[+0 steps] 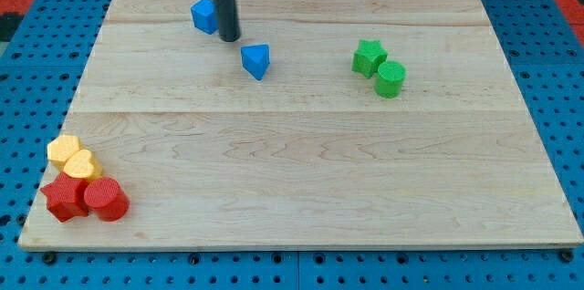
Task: Move the blue cube to the top left of the board
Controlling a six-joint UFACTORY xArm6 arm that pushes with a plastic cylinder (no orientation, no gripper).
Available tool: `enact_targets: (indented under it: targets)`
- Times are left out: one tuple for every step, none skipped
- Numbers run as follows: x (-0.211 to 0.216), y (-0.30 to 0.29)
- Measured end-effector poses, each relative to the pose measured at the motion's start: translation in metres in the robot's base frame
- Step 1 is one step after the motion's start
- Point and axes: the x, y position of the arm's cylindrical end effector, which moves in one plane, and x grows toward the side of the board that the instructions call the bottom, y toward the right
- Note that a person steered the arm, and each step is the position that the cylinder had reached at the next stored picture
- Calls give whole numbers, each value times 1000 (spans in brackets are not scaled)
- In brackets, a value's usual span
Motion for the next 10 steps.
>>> enact_targets:
  targets:
    - [-25, -4]
    - [-46, -55]
    - [-59, -116]
    - [-61, -130]
    - [-39, -123]
    - [-32, -150]
    - [-46, -163]
    - [-56, -163]
    - [-21, -152]
    - [53, -119]
